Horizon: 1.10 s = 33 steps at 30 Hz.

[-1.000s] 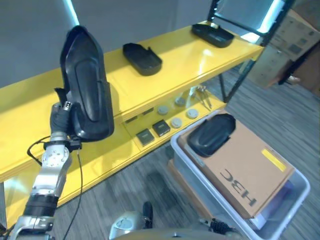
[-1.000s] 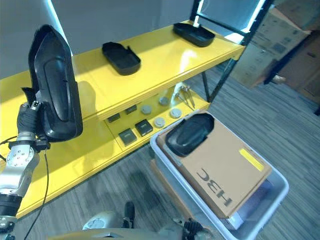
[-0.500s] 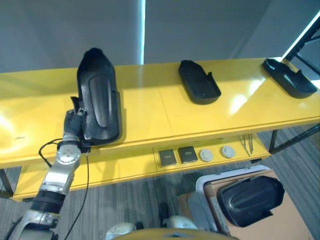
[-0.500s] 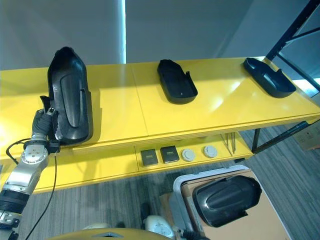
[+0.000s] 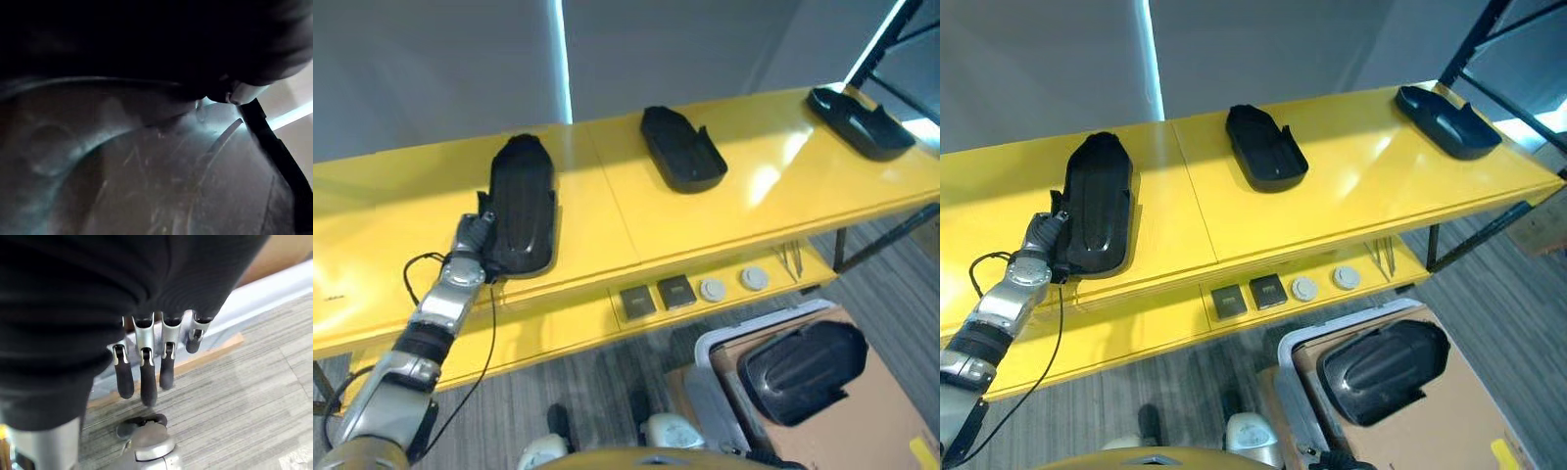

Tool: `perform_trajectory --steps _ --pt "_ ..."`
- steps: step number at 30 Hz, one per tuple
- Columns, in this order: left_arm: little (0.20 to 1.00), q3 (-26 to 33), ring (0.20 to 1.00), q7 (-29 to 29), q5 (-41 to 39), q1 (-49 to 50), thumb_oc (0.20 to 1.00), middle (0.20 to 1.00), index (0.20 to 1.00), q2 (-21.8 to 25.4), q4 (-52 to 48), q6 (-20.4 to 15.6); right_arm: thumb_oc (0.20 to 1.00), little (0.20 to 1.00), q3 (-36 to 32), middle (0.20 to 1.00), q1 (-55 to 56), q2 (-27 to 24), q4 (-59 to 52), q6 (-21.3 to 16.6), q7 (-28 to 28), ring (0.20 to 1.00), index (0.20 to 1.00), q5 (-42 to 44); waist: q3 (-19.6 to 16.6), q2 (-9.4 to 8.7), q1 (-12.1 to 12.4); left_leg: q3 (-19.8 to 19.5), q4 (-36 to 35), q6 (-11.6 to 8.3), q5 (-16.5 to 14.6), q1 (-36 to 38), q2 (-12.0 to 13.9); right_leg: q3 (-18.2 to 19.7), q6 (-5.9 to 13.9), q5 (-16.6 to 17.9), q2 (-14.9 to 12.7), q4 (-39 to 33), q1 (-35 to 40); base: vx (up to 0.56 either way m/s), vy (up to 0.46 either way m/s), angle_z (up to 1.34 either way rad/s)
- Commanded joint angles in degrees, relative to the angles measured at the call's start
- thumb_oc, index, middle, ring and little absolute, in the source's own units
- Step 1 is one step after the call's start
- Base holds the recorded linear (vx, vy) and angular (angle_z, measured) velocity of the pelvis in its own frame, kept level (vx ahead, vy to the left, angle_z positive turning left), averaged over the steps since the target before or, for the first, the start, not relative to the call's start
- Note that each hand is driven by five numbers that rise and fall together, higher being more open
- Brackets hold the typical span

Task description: Move parts from the plastic box to the shelf.

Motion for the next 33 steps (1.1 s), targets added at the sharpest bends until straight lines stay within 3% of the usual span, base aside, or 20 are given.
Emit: perform_trajectory --steps 1,6,11,20,21,22,26,28,33 --pt "0.2 1.62 0.2 0.08 1.43 -5.15 0.2 0.2 0.2 1.38 4.3 2.04 1.0 1.0 1.14 1.0 1.27 -2.9 0.3 -0.69 1.1 1.0 1.0 -2.4 -2.67 1.21 -1.19 -1.18 4.41 -1.61 -1.33 -1.31 3.53 -0.62 3.03 -2.52 0.43 3.78 -1.26 0.02 0.111 -0.14" --pt "0.2 0.96 0.2 1.18 1.07 -8.82 0.2 0.2 0.2 2.57 15.61 5.94 1.0 1.0 2.56 1.0 1.82 -3.1 0.44 -1.0 1.19 1.0 1.0 -5.21 -2.86 2.12 -3.57 0.69 3.01 -1.22 -2.16 1.14 2.28 1.6 4.26 -1.27 -0.23 1.88 -0.55 0.04 0.096 -0.15" --pt "0.2 -0.78 0.2 -0.52 2.38 -11.31 0.2 0.2 0.2 4.21 23.27 6.65 1.0 1.0 2.74 1.0 1.31 -3.53 1.87 -1.62 0.77 1.0 1.0 -5.15 -3.0 2.06 -4.46 1.88 2.71 -0.7 -2.96 1.9 1.86 2.56 4.89 -0.56 -0.48 0.61 -0.21 0.01 0.006 -0.14" --pt "0.2 -1.64 0.2 -2.05 1.75 -11.67 0.2 0.2 0.2 4.69 26.52 6.74 1.0 1.0 2.69 1.0 0.85 -3.65 2.45 -2.2 1.47 1.0 1.0 -5.34 -2.8 1.75 -4.55 2.37 2.94 -0.27 -3.63 2.48 1.6 2.77 4.95 -0.59 -0.46 0.18 0.47 0.0 0.0 -0.01" --pt "0.467 -1.61 0.467 -2.44 1.63 -11.59 0.467 0.467 0.467 4.65 26.59 6.61 1.0 1.0 2.76 1.0 0.83 -3.64 2.33 -2.17 1.63 1.0 1.0 -5.59 -2.77 1.73 -4.52 2.35 2.95 -0.24 -3.65 2.5 1.6 2.75 4.92 -0.65 -0.44 0.25 0.49 0.0 0.0 0.0" --pt "1.0 -1.65 1.0 -2.23 1.77 -11.63 1.0 1.0 1.0 4.46 26.49 5.97 1.0 1.0 2.95 1.0 0.82 -3.51 2.44 -2.47 1.72 1.0 1.0 -5.91 -2.72 1.73 -4.45 2.32 2.89 -0.22 -3.67 2.62 1.54 2.69 4.87 -0.75 -0.41 0.24 0.68 0.0 0.0 0.0" --pt "1.0 -2.01 1.0 -1.99 3.77 -12.06 1.0 1.0 1.0 4.85 24.64 3.47 1.0 1.0 3.26 1.0 0.34 -3.43 2.77 -2.9 1.49 1.0 1.0 -5.67 -2.7 1.81 -3.99 2.15 2.72 -0.25 -3.71 2.97 1.51 2.39 4.8 -0.88 -0.39 -0.05 1.26 0.0 0.0 0.0" --pt "1.0 -2.72 1.0 -1.73 9.63 -12.61 1.0 1.0 1.0 5.8 21.91 2.55 1.0 1.0 3.14 1.0 0.27 -3.47 2.83 -3.05 1.51 1.0 1.0 -5.58 -2.7 1.89 -3.6 2.04 2.66 -0.25 -3.71 3.08 1.5 2.12 4.76 -0.91 -0.42 -0.23 1.56 0.0 0.0 0.0" --pt "1.0 -4.02 1.0 -5.19 17.01 -11.84 1.0 1.0 1.0 11.13 9.25 8.37 1.0 1.0 1.91 1.0 0.82 -3.09 2.04 -2.78 0.92 1.0 1.0 -5.33 -2.7 2.13 -1.73 1.28 2.5 -0.26 -3.76 3.32 1.38 0.96 4.85 -0.85 -0.71 -0.82 2.51 0.0 0.015 0.08"
